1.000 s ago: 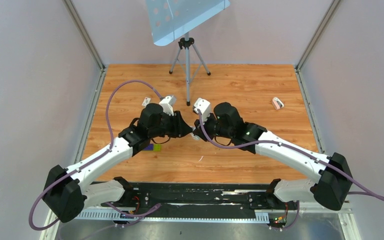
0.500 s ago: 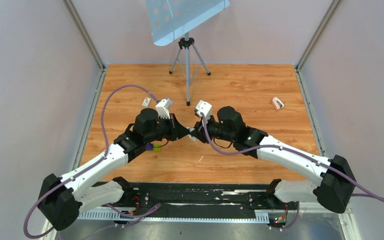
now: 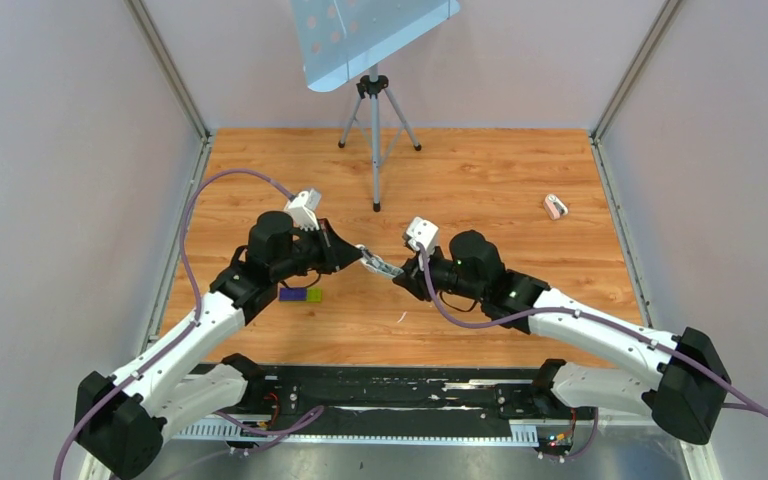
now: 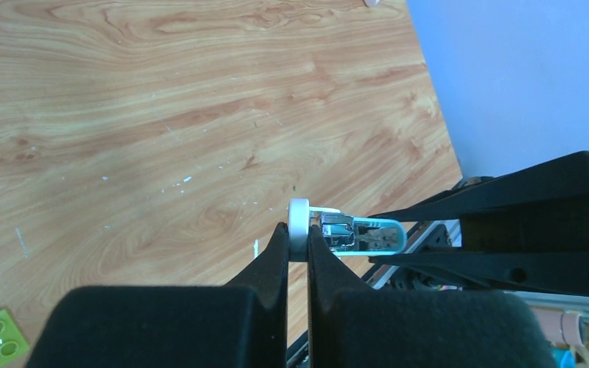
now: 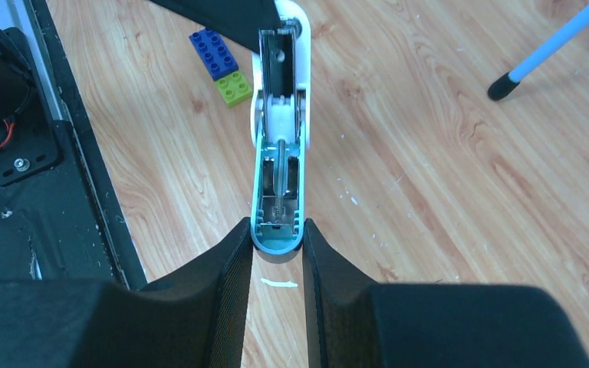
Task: Load the staples into the stapler
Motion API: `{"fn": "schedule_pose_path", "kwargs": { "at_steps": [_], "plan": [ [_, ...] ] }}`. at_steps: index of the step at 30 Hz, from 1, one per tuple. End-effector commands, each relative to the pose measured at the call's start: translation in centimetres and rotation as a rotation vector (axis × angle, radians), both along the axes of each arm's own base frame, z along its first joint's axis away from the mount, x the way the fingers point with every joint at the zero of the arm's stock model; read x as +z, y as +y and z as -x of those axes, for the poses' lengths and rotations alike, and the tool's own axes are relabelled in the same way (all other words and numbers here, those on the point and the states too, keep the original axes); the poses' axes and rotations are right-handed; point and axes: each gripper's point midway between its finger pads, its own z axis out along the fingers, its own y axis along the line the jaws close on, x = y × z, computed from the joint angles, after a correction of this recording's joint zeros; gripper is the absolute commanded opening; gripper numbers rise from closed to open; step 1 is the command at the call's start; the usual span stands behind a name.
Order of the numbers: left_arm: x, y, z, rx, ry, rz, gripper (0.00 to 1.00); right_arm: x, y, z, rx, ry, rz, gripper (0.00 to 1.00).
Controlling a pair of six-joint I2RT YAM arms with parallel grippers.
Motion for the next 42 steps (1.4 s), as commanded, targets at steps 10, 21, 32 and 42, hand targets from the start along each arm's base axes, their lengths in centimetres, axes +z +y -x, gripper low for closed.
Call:
{"fn": "schedule_pose_path", "kwargs": {
  "at_steps": [10, 21, 32, 42],
  "plan": [
    [2.4, -0.1, -0.2, 0.001, -0.034, 0.138, 0.00, -2.5, -1.7, -0.2, -0.135, 0.092, 0.008, 0.26],
    [2.3, 0.6, -0.3, 0.026, -0.102, 0.121, 0.00, 2.2, -1.0, 0.7, -0.194, 0.226, -0.220, 0.79],
    [4.5, 0.8, 0.5, 0.009, -0.206, 0.184, 0.00, 4.0, -2.0, -1.3, -0.432, 0.476, -0.438, 0.68],
    [6.0, 0.5, 1.6, -0.018, -0.273, 0.292, 0.00, 2.4, 0.1, -0.8, -0.352, 0.601, -0.460, 0.43]
  ]
}}
